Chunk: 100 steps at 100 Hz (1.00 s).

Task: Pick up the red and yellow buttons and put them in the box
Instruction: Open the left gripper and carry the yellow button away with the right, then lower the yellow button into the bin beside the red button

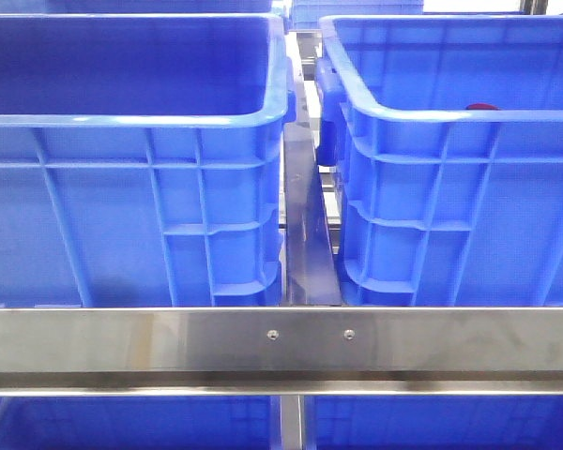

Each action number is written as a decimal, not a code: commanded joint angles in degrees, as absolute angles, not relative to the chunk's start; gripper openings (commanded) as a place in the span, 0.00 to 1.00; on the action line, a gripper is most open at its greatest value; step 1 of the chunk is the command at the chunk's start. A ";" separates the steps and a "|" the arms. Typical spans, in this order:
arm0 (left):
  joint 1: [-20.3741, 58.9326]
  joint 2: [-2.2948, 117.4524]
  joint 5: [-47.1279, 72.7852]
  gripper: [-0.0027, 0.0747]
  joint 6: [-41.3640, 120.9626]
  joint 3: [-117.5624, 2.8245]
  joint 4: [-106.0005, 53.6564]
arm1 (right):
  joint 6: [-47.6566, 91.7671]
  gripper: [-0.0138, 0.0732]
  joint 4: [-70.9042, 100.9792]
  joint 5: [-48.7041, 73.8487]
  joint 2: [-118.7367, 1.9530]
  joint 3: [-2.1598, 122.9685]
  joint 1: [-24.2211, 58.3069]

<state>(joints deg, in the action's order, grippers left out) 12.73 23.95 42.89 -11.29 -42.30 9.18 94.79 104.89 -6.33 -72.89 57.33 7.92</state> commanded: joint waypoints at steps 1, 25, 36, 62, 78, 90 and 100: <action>12.61 24.36 38.35 0.01 -11.84 -43.66 9.09 | 95.89 0.34 108.11 -3.87 -73.96 60.61 3.77; 12.61 24.36 38.35 0.01 -11.84 -43.66 9.09 | 95.89 0.34 109.90 6.61 -82.40 61.41 -8.15; 12.61 24.36 38.35 0.01 -11.84 -43.66 9.09 | 95.89 0.34 109.90 12.16 -86.49 61.54 -11.49; 12.61 24.36 38.35 0.01 -11.84 -43.66 9.09 | 95.89 0.34 109.90 12.41 -95.77 65.87 -12.29; 12.61 24.36 38.35 0.01 -11.84 -43.66 9.09 | 96.00 0.34 109.90 12.37 -99.91 69.75 -12.29; 12.61 24.36 38.35 0.01 -11.84 -43.66 9.09 | 96.00 0.34 109.90 12.43 -102.07 72.05 -12.29; 12.61 24.36 38.35 0.01 -11.84 -43.66 9.09 | 96.00 0.34 109.90 12.38 -103.31 73.47 -12.24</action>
